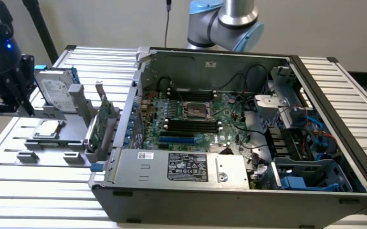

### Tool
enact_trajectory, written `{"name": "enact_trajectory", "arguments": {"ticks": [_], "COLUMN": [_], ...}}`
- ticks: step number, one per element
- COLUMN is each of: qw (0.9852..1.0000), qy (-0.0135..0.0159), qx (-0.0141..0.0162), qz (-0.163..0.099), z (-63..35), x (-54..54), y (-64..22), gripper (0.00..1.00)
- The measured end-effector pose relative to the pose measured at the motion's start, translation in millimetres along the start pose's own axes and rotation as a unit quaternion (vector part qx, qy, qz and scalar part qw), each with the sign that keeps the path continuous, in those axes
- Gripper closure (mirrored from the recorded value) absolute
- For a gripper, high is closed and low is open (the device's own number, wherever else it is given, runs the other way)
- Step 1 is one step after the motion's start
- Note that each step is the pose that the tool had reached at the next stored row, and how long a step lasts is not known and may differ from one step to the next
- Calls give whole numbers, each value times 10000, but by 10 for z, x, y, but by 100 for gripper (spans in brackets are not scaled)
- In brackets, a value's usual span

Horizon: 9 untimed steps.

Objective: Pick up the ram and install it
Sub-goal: 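Pick up the ram and move it above insertion slot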

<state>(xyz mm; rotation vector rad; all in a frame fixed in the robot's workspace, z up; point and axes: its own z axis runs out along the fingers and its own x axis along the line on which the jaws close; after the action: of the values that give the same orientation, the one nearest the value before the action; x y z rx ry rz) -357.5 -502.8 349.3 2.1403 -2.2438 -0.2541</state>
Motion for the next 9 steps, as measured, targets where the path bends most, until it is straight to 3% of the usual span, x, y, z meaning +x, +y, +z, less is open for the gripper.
{"name": "enact_trajectory", "arguments": {"ticks": [6, 9], "qw": [10000, 9999], "qy": [0, -52], "qx": [-25, -32], "qz": [-87, -112], "z": [-262, -336], "x": [-30, -41], "y": [-101, -197], "gripper": [86, 86]}}
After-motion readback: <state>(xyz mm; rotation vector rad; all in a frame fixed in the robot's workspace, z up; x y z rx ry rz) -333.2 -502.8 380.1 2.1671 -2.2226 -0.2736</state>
